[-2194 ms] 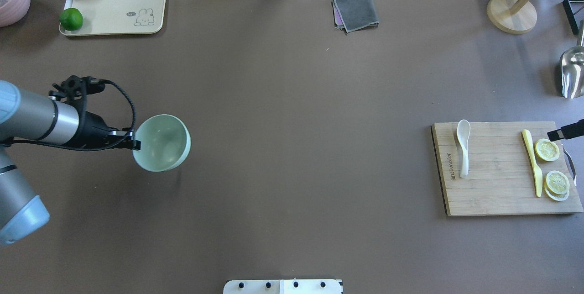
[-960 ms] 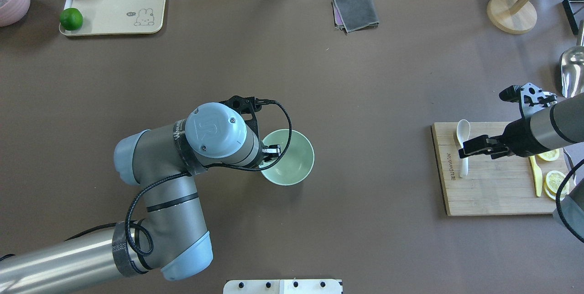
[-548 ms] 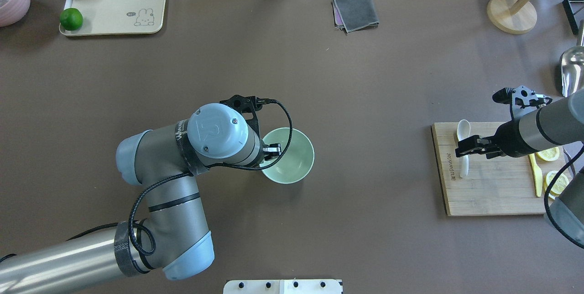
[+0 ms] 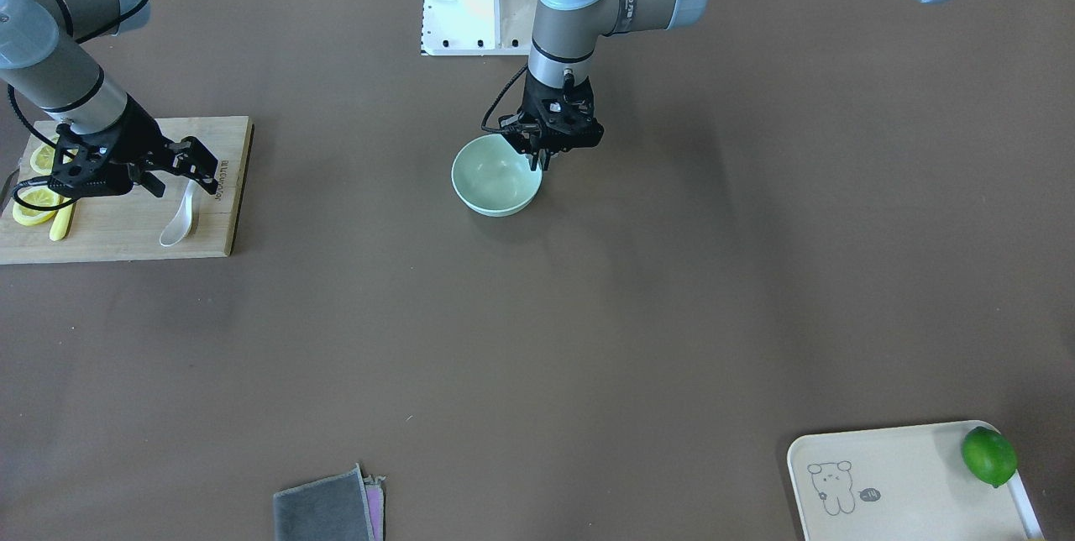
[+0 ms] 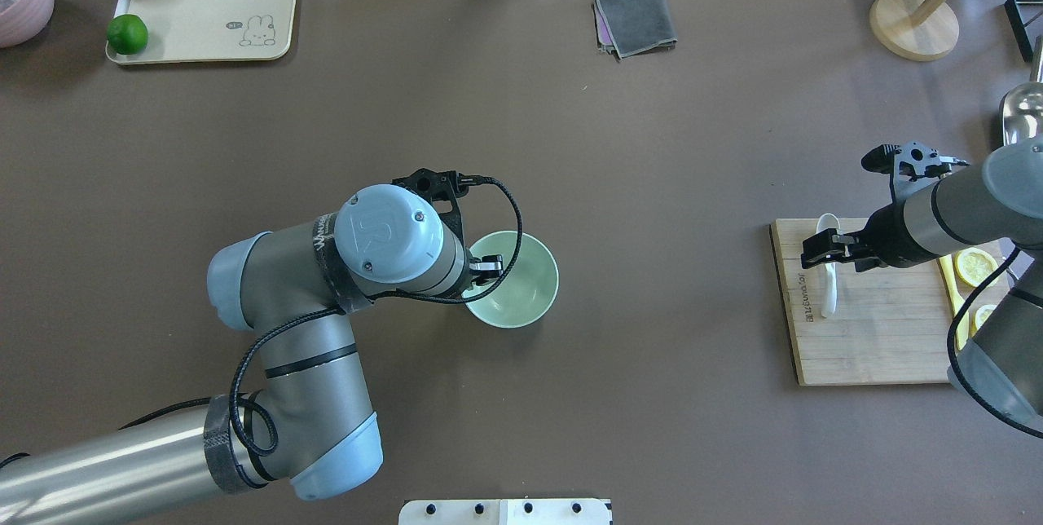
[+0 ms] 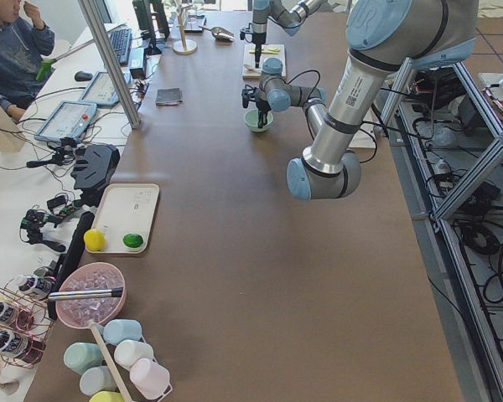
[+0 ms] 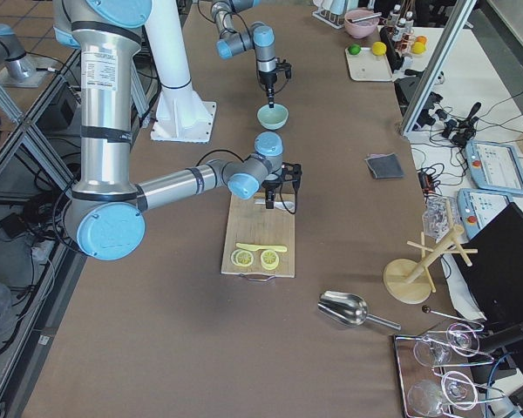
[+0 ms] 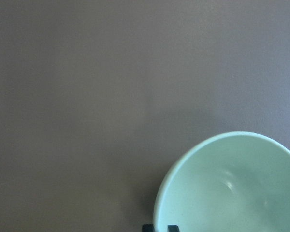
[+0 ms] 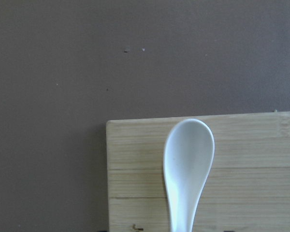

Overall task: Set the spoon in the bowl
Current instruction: 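Close the right gripper on the white spoon handle on the board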

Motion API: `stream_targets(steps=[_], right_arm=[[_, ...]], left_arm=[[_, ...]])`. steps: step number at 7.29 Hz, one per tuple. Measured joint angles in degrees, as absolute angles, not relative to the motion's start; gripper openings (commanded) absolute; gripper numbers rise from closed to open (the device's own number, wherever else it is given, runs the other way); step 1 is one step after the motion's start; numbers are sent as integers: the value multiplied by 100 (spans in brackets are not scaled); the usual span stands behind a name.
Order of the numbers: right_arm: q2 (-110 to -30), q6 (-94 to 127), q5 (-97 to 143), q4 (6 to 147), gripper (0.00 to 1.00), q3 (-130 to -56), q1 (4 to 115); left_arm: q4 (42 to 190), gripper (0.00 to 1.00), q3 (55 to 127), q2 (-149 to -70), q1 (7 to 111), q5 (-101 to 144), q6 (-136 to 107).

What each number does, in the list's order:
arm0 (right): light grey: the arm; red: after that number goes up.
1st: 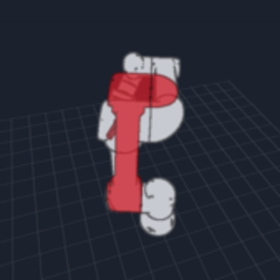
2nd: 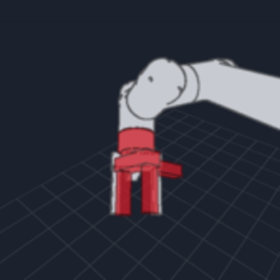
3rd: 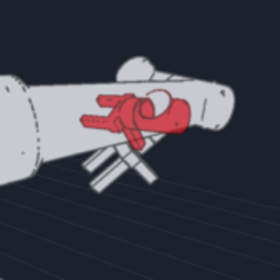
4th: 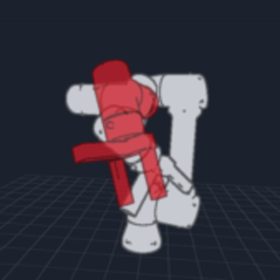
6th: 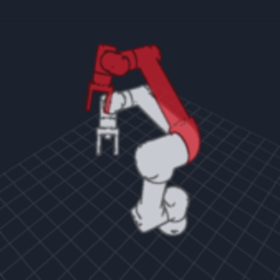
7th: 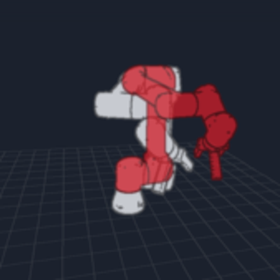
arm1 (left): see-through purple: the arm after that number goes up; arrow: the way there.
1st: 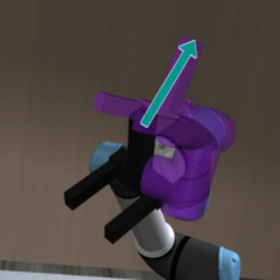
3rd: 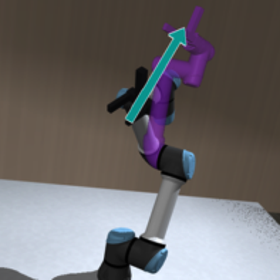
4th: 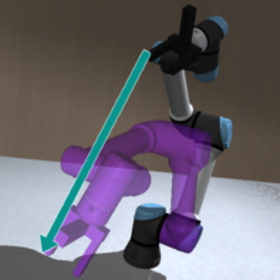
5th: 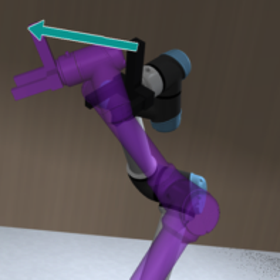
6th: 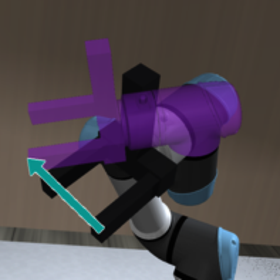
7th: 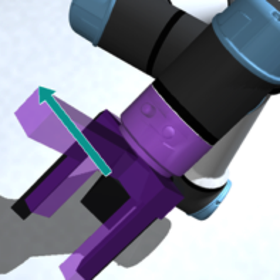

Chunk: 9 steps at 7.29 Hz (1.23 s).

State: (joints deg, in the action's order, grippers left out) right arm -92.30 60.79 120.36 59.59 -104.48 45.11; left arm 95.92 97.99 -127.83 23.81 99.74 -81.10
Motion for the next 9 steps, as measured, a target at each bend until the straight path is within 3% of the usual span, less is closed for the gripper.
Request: stream_targets(steps=[2,5,7,9], right_arm=[[-9228,6080,12027,5967,75,-10374,4509],[-9208,6214,12032,5968,30,-10344,4451],[-9189,6239,12032,5962,21,-10335,4416],[-9183,6240,12048,5946,0,-10317,4395]], left_arm=[[9589,96,9805,-12780,2382,9926,-8104],[9583,96,9822,-12765,2385,9865,-8104],[9588,96,9831,-12762,2389,9862,-8104],[9594,96,9834,-12756,2396,9861,-8103]])
